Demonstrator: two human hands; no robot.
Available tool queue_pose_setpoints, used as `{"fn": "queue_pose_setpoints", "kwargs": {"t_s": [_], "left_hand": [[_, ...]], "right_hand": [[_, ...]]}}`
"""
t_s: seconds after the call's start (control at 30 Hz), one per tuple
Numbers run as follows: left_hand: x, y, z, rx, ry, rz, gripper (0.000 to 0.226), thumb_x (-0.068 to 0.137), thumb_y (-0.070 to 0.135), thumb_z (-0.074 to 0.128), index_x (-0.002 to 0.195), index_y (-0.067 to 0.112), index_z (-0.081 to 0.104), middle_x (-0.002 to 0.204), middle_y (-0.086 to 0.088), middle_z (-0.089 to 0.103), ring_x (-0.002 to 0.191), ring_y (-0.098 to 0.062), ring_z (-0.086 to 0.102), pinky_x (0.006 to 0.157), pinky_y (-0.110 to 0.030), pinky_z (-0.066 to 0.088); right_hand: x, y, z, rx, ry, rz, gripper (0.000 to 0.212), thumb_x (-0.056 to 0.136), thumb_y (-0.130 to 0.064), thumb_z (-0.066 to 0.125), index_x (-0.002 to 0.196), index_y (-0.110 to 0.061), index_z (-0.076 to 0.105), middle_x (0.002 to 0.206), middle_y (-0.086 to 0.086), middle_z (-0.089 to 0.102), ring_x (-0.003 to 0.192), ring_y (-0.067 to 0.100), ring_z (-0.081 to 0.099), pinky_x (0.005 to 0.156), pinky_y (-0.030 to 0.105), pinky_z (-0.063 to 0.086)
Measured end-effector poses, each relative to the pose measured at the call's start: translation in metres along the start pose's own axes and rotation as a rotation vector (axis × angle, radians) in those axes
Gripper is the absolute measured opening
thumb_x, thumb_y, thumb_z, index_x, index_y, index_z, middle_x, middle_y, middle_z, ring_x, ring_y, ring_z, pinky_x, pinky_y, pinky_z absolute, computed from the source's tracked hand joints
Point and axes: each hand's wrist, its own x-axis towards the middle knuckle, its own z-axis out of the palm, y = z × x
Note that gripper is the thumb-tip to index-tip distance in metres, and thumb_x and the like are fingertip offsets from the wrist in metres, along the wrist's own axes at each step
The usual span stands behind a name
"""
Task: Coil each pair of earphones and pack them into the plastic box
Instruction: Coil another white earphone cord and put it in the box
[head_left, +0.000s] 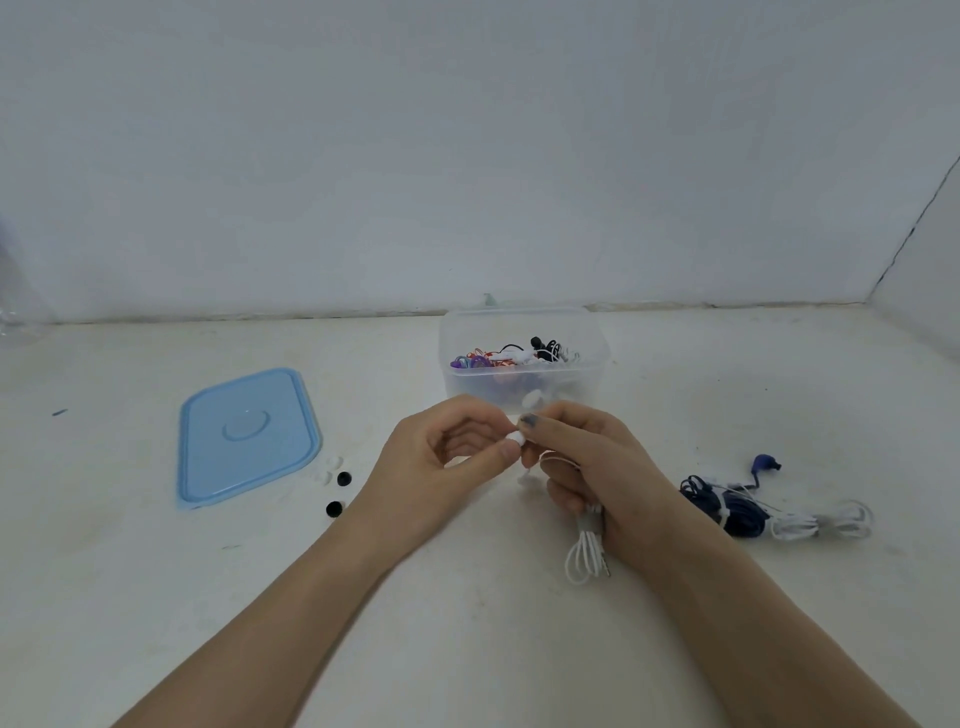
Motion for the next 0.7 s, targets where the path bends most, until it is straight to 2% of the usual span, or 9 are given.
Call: {"fn": "queue_pose_setpoints", "kwargs": {"t_s": [0.13,0.23,0.37,0.47,0.53,0.6,0.7], "left_hand": [[-0.002,0.005,0.002,0.107,0.094,0.024,0.009,0.091,0.006,0.073,0.094,0.015,0.071,0.086,-0.003,0.075,0.082,-0.025,0.071,0.081,-0.033,0.058],[0.006,0.019,-0.003,0.201,0.109,0.058,0.021,0.092,0.000,0.069,0.089,0.021,0.069,0.081,0.001,0.074,0.080,-0.025,0.071,0.078,-0.034,0.057],[0.041,0.060,-0.014,0.366,0.111,0.130,0.020,0.090,0.001,0.063,0.084,0.021,0.066,0.080,0.000,0.070,0.080,-0.021,0.068,0.075,-0.031,0.052],[0.079,0.090,-0.021,0.509,0.120,0.184,0.013,0.088,0.007,0.056,0.082,0.017,0.062,0.079,-0.004,0.067,0.073,-0.017,0.061,0.067,-0.025,0.046],[0.104,0.097,-0.025,0.621,0.117,0.152,0.010,0.090,0.014,0.054,0.083,0.016,0.061,0.080,-0.006,0.067,0.073,-0.021,0.059,0.067,-0.031,0.047],[0.125,0.093,-0.027,0.741,0.071,0.070,0.011,0.091,0.020,0.053,0.086,0.015,0.062,0.080,-0.004,0.067,0.071,-0.021,0.056,0.063,-0.032,0.044],[0.140,0.076,-0.028,0.930,-0.041,-0.044,0.011,0.092,0.025,0.056,0.089,0.017,0.063,0.089,0.001,0.069,0.082,-0.022,0.063,0.072,-0.033,0.051]], "right_hand": [[-0.004,-0.005,0.006,-0.035,0.071,-0.008,0.030,0.100,-0.029,0.057,0.084,-0.009,0.073,0.074,0.006,0.067,0.040,0.010,0.026,0.037,0.021,0.029],[-0.003,-0.018,0.012,-0.087,0.098,-0.029,0.036,0.102,-0.034,0.053,0.082,-0.012,0.075,0.082,0.006,0.070,0.041,0.012,0.029,0.042,0.024,0.031],[0.018,-0.068,0.018,-0.336,0.161,-0.166,0.044,0.102,-0.043,0.048,0.084,-0.010,0.073,0.069,-0.001,0.070,0.039,0.011,0.039,0.048,0.027,0.037],[0.050,-0.110,0.025,-0.565,0.206,-0.203,0.050,0.103,-0.049,0.039,0.084,-0.015,0.071,0.088,0.004,0.074,0.046,0.012,0.050,0.053,0.027,0.042],[0.073,-0.128,0.029,-0.655,0.208,-0.178,0.056,0.102,-0.052,0.031,0.089,-0.013,0.069,0.096,0.008,0.072,0.052,0.019,0.053,0.059,0.029,0.043],[0.094,-0.134,0.032,-0.706,0.202,-0.123,0.060,0.103,-0.051,0.025,0.098,-0.009,0.067,0.103,0.013,0.072,0.056,0.022,0.056,0.065,0.030,0.044],[0.111,-0.126,0.033,-0.775,0.137,0.025,0.066,0.103,-0.054,0.016,0.117,-0.008,0.062,0.113,0.020,0.069,0.070,0.025,0.066,0.071,0.032,0.048]]}}
